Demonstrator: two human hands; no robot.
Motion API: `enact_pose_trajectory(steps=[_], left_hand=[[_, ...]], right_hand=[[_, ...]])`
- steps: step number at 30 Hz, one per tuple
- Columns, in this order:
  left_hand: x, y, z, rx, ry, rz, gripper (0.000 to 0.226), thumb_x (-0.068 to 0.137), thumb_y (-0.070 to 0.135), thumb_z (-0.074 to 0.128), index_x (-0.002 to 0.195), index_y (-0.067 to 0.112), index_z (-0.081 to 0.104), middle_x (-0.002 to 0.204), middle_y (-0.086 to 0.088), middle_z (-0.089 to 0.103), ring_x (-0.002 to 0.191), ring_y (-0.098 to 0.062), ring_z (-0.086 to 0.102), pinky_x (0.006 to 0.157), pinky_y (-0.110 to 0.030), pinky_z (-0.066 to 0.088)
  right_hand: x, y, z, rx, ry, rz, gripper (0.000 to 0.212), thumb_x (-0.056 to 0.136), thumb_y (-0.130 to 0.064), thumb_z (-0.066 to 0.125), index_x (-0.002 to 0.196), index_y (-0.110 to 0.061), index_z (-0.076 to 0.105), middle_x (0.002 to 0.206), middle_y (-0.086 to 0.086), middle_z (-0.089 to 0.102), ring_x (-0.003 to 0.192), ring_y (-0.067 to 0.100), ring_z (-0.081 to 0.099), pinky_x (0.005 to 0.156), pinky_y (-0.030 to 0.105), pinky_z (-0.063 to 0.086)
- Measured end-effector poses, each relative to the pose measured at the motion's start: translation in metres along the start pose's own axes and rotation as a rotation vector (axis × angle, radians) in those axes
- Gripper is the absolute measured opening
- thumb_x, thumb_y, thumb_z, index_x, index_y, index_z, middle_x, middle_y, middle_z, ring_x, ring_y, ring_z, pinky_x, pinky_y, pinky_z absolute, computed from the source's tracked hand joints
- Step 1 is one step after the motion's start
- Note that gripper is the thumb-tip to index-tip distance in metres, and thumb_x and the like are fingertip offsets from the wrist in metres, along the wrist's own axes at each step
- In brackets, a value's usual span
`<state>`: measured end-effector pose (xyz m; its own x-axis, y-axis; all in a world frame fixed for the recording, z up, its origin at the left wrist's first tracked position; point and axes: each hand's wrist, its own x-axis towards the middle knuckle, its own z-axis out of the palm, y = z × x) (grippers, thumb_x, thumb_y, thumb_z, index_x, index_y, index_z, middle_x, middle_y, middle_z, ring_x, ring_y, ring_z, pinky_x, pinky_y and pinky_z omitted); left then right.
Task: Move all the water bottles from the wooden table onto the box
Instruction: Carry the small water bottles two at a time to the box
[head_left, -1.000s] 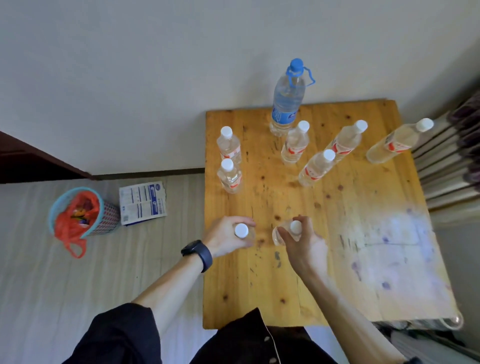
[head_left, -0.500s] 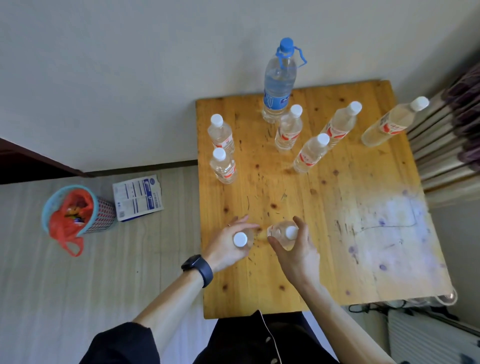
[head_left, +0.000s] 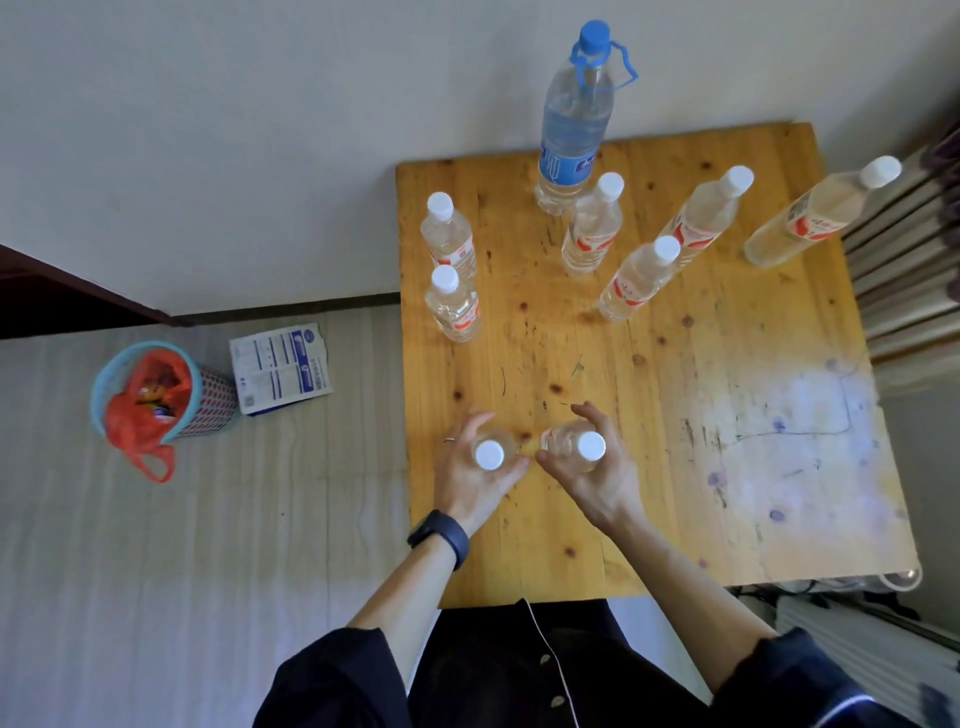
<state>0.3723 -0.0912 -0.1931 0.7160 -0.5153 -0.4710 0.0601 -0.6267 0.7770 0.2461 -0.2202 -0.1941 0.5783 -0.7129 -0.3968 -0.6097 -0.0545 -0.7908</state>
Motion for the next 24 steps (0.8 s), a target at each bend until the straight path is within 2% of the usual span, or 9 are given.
enact_pose_trajectory(steps=[1,3,6,9,12,13,19,22,24], left_hand=[[0.0,0.001,0.001,0.001,-0.013,-0.017,0.052,0.073,0.034,0.085,0.116,0.035,0.056,0.121,0.019,0.059,0.105,0.007,0.053,0.086,-0.008,0.04],[0.0,0.0,0.001,0.022,-0.011,-0.027,0.044,0.074,0.032,0.083,0.109,0.034,0.056,0.104,0.019,0.063,0.094,0.008,0.056,0.073,-0.008,0.044],[0.001,-0.002,0.0,0.049,-0.015,-0.023,0.042,0.071,0.034,0.082,0.104,0.037,0.055,0.099,0.017,0.064,0.091,0.0,0.059,0.071,-0.019,0.05],[0.001,0.002,-0.003,0.078,-0.017,0.011,0.04,0.069,0.036,0.081,0.1,0.035,0.057,0.092,0.014,0.065,0.085,-0.007,0.062,0.066,-0.024,0.052],[-0.002,0.009,-0.009,0.135,-0.011,0.068,0.038,0.069,0.046,0.08,0.098,0.035,0.057,0.091,0.015,0.066,0.084,-0.006,0.062,0.065,-0.027,0.053],[-0.003,0.012,-0.01,0.143,-0.029,0.093,0.039,0.069,0.049,0.08,0.098,0.037,0.056,0.092,0.015,0.066,0.085,-0.007,0.063,0.067,-0.029,0.055],[-0.019,0.06,0.007,0.247,-0.243,0.306,0.039,0.068,0.051,0.079,0.098,0.045,0.055,0.094,0.018,0.067,0.086,-0.007,0.064,0.07,-0.036,0.058],[-0.044,0.097,0.036,0.34,-0.382,0.466,0.034,0.073,0.049,0.078,0.099,0.046,0.056,0.094,0.021,0.066,0.082,-0.001,0.063,0.063,-0.027,0.056],[-0.069,0.117,0.063,0.399,-0.476,0.598,0.033,0.074,0.048,0.078,0.1,0.043,0.057,0.093,0.02,0.067,0.08,-0.003,0.063,0.059,-0.023,0.052]], right_hand=[[0.002,0.001,0.002,-0.002,0.009,0.022,0.068,0.074,-0.043,0.085,0.131,-0.036,0.049,0.137,-0.015,0.055,0.122,0.008,0.055,0.098,0.028,0.048],[0.003,0.003,0.004,-0.005,0.028,0.05,0.061,0.074,-0.041,0.084,0.125,-0.037,0.051,0.119,-0.017,0.064,0.105,0.005,0.062,0.086,0.023,0.052],[0.0,0.004,0.004,0.0,0.053,0.075,0.054,0.074,-0.04,0.083,0.117,-0.041,0.051,0.105,-0.018,0.067,0.09,0.002,0.066,0.077,0.026,0.056],[-0.012,0.003,0.0,0.022,0.111,0.078,0.051,0.073,-0.039,0.083,0.114,-0.041,0.052,0.101,-0.015,0.068,0.087,0.004,0.066,0.075,0.029,0.056],[-0.036,-0.005,-0.013,0.078,0.225,0.092,0.047,0.075,-0.042,0.084,0.111,-0.039,0.054,0.097,-0.019,0.068,0.086,-0.005,0.064,0.066,0.012,0.048],[-0.047,-0.007,-0.019,0.1,0.267,0.096,0.047,0.074,-0.043,0.084,0.11,-0.038,0.055,0.094,-0.022,0.068,0.086,-0.006,0.063,0.065,0.01,0.048],[-0.122,-0.006,-0.059,0.201,0.532,0.124,0.046,0.074,-0.039,0.086,0.11,-0.035,0.057,0.097,-0.02,0.069,0.086,-0.006,0.064,0.064,0.008,0.048],[-0.168,0.001,-0.084,0.257,0.693,0.182,0.044,0.074,-0.033,0.086,0.108,-0.033,0.059,0.087,-0.02,0.07,0.078,-0.005,0.064,0.059,0.008,0.046],[-0.205,0.011,-0.1,0.318,0.827,0.235,0.042,0.073,-0.031,0.087,0.105,-0.032,0.06,0.083,-0.019,0.07,0.075,-0.006,0.063,0.056,0.007,0.044]])
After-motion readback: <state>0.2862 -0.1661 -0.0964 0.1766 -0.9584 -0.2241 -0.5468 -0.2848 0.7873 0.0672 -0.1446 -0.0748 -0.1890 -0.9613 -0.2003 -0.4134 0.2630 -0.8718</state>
